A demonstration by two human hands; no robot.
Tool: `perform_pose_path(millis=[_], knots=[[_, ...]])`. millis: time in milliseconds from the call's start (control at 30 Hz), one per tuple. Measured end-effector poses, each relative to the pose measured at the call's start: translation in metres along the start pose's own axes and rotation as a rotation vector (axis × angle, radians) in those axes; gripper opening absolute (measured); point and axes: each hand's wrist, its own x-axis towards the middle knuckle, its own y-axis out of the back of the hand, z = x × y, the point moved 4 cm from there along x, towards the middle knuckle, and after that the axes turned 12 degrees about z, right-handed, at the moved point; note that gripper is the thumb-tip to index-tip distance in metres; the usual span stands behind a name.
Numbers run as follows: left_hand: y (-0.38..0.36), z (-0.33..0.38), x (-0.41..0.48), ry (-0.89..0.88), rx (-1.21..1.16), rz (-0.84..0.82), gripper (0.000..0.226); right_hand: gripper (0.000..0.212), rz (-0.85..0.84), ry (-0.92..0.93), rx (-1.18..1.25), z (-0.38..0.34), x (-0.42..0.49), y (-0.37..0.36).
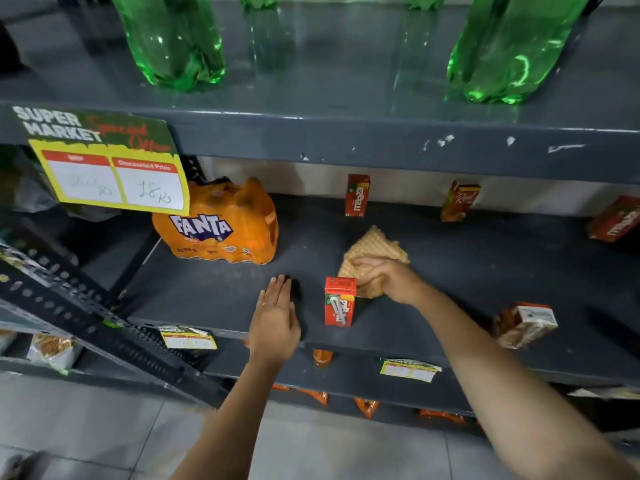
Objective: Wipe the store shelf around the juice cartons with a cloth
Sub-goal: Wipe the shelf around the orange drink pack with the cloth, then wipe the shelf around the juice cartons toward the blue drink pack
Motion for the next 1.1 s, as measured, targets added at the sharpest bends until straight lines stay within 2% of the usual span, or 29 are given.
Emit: perform_pose_path(millis=[67, 167, 233, 433, 500, 567, 600, 667, 800, 933, 1033, 1100], knots=[[-0.003, 0.002, -0.002, -0.016, 0.081, 0.018, 0.049, 0.045, 0.101, -0.099, 0.0, 0.023, -0.03, 0.006], [-0.007, 0.002, -0.002, -0.062, 0.144, 0.006, 0.057, 0.056, 0.135, -0.208, -0.004, 0.034, -0.06, 0.016], [-0.008, 0.002, -0.001, -0.079, 0.162, -0.006, 0.057, 0.042, 0.117, -0.229, -0.033, 0.025, -0.047, 0.039], [-0.005, 0.003, -0.003, -0.089, 0.154, -0.025, 0.055, 0.024, 0.549, -0.226, -0.215, 0.003, 0.074, 0.117], [-0.005, 0.003, -0.002, -0.089, 0.16, -0.027, 0.054, 0.025, 0.472, -0.284, -0.291, 0.013, 0.102, 0.106], [-0.006, 0.002, -0.002, -0.084, 0.173, -0.036, 0.054, 0.03, 0.271, -0.341, -0.442, 0.017, 0.104, 0.081], [-0.006, 0.002, -0.003, -0.084, 0.181, -0.039, 0.054, 0.036, 0.259, -0.29, -0.555, 0.017, 0.097, 0.069], [-0.006, 0.002, -0.003, -0.083, 0.189, -0.044, 0.055, 0.046, 0.293, -0.288, -0.618, 0.019, 0.079, 0.046], [-0.006, 0.003, -0.002, -0.087, 0.178, -0.041, 0.057, 0.027, 0.254, -0.363, -0.569, 0.004, 0.02, 0.018], [-0.008, 0.001, -0.002, -0.093, 0.187, -0.039, 0.062, 0.029, 0.142, -0.354, -0.641, -0.028, -0.071, 0.003], [-0.008, 0.002, -0.002, -0.097, 0.192, -0.042, 0.066, 0.032, -0.048, -0.34, -0.61, -0.063, -0.136, -0.002], [-0.008, 0.001, -0.002, -0.105, 0.202, -0.046, 0.067, 0.032, -0.084, -0.296, -0.59, -0.079, -0.166, 0.004]])
